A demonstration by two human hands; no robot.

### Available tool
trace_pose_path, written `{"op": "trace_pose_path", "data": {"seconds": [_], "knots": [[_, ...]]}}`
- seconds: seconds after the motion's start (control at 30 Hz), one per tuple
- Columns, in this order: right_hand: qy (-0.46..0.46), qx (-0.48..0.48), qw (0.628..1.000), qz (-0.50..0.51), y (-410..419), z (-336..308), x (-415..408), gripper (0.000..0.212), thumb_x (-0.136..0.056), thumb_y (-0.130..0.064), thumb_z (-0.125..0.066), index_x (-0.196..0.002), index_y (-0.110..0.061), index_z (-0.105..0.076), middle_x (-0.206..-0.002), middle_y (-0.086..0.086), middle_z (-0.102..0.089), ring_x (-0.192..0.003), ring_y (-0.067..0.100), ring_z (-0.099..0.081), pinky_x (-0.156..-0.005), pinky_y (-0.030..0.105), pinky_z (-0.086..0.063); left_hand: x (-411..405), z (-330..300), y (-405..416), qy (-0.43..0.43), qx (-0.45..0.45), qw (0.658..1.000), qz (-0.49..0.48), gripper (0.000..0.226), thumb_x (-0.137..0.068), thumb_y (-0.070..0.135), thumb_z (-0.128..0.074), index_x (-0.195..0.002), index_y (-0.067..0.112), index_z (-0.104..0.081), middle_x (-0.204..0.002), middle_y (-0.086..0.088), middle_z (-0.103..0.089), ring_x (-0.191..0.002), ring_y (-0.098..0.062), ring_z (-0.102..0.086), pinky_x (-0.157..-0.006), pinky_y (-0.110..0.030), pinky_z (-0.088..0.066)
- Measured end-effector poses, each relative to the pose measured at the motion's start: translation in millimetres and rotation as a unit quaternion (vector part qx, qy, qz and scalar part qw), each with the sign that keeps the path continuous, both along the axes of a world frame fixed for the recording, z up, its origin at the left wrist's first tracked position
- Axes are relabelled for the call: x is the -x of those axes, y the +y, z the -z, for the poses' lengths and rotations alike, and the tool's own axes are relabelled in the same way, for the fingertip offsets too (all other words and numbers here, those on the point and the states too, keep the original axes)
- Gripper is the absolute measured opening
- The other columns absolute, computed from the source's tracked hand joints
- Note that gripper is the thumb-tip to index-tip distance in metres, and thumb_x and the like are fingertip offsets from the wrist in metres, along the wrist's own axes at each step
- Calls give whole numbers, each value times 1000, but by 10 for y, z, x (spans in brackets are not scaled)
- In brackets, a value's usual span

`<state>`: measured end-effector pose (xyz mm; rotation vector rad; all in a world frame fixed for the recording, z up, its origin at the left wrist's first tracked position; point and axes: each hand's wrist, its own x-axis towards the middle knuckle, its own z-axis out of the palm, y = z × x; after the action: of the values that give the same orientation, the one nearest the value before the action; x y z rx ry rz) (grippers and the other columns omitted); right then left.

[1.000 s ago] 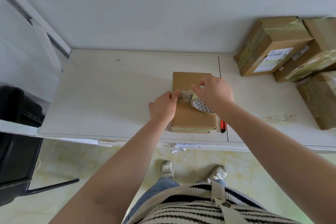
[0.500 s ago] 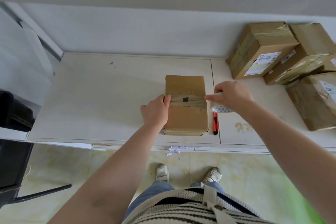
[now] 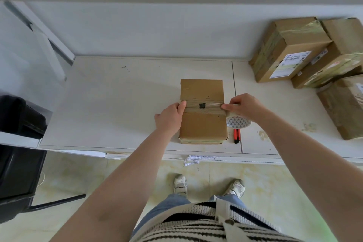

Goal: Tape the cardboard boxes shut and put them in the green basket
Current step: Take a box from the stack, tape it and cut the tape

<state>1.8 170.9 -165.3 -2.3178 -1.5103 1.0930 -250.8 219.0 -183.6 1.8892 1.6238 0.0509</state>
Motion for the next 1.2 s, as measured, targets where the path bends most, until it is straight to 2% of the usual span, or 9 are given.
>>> {"op": "trace_pose_path", "data": {"seconds": [0.23,0.33,0.47,0.53,0.6,0.67,0.73,1.07,1.2], "knots": [[32,-6,999,-14,-75,99,195,31,-84,-56,-63,-68,-30,-68,-76,-6,-67,-75,12,-60,-58,24,-45,261,-26,-148,131,-208,968,51,44,-104,45,-29,-73,19,-48,-60,5,-49,-56,-25,-50,-75,-36,-30],[32,-4,999,-7,-76,78,201,32,-83,-57,-63,-67,-30,-67,-75,-6,-66,-74,11,-60,-57,24,-43,234,-58,-74,82,-151,983,70,41,-106,41,-26,-79,20,-49,-66,3,-56,-66,-27,-55,-81,-37,-26],[22,3,1000,-8,-72,69,208,33,-84,-58,-63,-68,-28,-67,-75,-5,-66,-74,11,-60,-58,25,-44,222,-235,-22,223,-208,950,63,47,-102,51,-27,-101,16,-58,-96,-5,-63,-95,-28,-58,-89,-43,-31],[17,-1,1000,-5,-84,78,212,34,-84,-57,-63,-68,-28,-67,-74,-5,-66,-73,11,-60,-58,25,-45,31,-302,-71,159,-285,944,55,51,-99,48,-28,-121,9,-54,-122,-12,-57,-114,-32,-51,-101,-47,-32],[14,-7,1000,-2,-94,82,219,33,-84,-56,-63,-66,-28,-66,-73,-5,-65,-72,11,-60,-57,25,-44,-223,-316,-142,72,-296,946,107,62,-99,43,-27,-147,4,-32,-156,-17,-28,-144,-35,-26,-118,-50,-15],[12,-11,1000,-1,-97,80,215,33,-84,-56,-64,-64,-29,-65,-71,-5,-64,-70,10,-59,-56,25,-41,-393,-211,-212,96,-264,944,172,68,-102,41,-22,-156,6,1,-163,-14,11,-151,-32,7,-122,-48,3],[8,-6,1000,0,-102,65,225,33,-84,-55,-63,-65,-29,-65,-71,-6,-64,-69,10,-58,-55,25,-39,-405,-75,-223,144,-219,944,199,69,-105,42,-19,-154,7,15,-161,-11,23,-149,-29,19,-122,-48,7],[-15,0,1000,-11,-93,-1,274,34,-86,-57,-62,-74,-25,-68,-76,-2,-65,-72,13,-59,-59,26,-45,-435,-42,-253,128,-198,952,193,68,-104,43,-15,-153,7,18,-161,-11,24,-148,-26,22,-122,-47,7],[-19,1,1000,-3,-120,-8,288,35,-85,-58,-61,-70,-28,-65,-75,-4,-63,-74,14,-59,-59,27,-43,-371,-128,-241,11,-197,966,168,58,-106,30,-26,-156,5,-8,-164,-10,-2,-152,-25,-1,-123,-38,-2]]}}
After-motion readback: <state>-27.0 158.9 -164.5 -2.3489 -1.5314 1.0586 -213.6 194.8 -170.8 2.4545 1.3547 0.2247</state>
